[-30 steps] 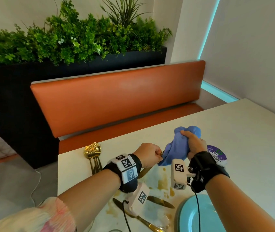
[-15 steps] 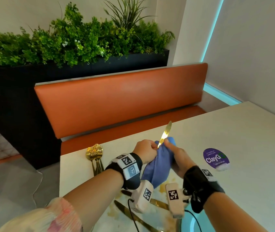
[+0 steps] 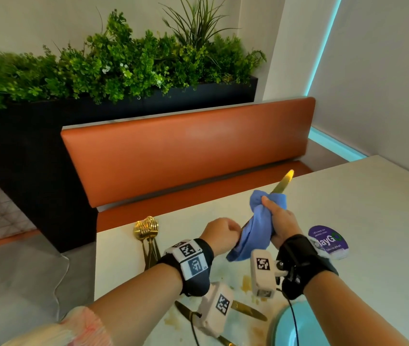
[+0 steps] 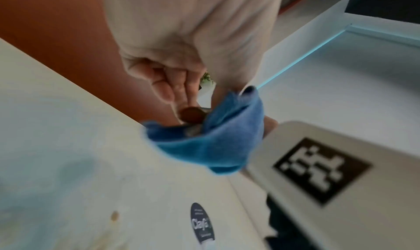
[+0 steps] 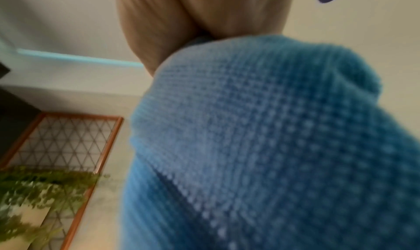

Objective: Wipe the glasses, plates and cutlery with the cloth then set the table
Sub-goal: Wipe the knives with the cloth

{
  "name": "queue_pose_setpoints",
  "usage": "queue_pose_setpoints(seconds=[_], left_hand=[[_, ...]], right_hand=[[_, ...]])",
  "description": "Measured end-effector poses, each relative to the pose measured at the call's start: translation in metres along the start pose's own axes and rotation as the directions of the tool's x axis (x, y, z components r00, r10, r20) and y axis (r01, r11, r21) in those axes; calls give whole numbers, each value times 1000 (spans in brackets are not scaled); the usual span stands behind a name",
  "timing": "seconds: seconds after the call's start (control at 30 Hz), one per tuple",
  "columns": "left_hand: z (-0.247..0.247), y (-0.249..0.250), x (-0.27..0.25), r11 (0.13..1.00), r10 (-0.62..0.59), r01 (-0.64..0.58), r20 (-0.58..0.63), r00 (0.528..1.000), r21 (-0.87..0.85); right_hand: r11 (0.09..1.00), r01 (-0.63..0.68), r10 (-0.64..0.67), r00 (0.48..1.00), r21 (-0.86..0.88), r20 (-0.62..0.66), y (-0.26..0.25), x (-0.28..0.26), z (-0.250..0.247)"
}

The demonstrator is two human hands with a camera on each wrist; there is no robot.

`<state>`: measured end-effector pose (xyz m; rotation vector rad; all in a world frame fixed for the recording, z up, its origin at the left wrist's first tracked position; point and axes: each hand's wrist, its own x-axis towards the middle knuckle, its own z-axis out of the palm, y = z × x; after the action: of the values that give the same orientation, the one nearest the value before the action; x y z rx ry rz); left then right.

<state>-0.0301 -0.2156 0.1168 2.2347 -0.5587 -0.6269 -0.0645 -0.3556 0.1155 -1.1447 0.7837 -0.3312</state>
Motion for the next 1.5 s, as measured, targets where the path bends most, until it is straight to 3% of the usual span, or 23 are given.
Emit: queue_pose_setpoints(seconds=[0.1,0.2,0.37,0.53,0.6,0.67,0.73,0.9,1.03,1.13,1.27,1.3,1.37,1.43,1.5], left_hand=[[1,-5,-8,997,31,-34,49,998,72],[4,0,-9,995,67,-67,3,998,76],[7,8,1,995,96,-91,-102,990,50],[7,-6,6,974,70,-81,57,996,214],[-2,-6,12,962,53,-62,38,998,267],[-13,-3,18,987,38,-25,-82,996,161],[-19,4,21,998,17,-27,-165,986,-56],[-9,15,27,964,-62,30,-110,992,-264],[-2,10,33,943,-104,45,-164,981,-330],[0,7,32,937,-122,54,-180,976,-344],[-10,-1,33,938,-138,52,-230,963,-343],[-16,-2,34,945,-127,46,-234,964,-325],[-25,-4,31,959,-94,36,-194,976,-283],[-24,-3,26,976,-73,51,-100,992,-213],[-17,0,21,994,-64,61,-27,998,-92]], right_hand=[[1000,23,-23,999,3,-23,-12,7,-6],[999,24,-25,999,-33,-34,-11,5,-2],[983,-5,25,994,-184,105,11,-12,4],[945,70,-22,988,-320,152,20,-10,-1],[927,89,-52,993,-364,110,23,-6,-4],[923,77,-46,995,-378,90,27,-6,-7],[921,64,-29,995,-383,97,29,-8,-8],[915,75,-10,986,-396,164,33,-15,3],[898,110,-11,974,-426,227,34,-17,5],[824,139,21,961,-549,276,35,-15,0],[596,167,138,942,-785,306,43,-15,-15],[602,149,119,955,-785,272,44,-15,-19],[831,-24,136,977,-556,162,36,-12,-30],[963,-182,227,944,-196,238,18,-11,-35],[982,-191,183,915,-15,359,2,-9,-32]])
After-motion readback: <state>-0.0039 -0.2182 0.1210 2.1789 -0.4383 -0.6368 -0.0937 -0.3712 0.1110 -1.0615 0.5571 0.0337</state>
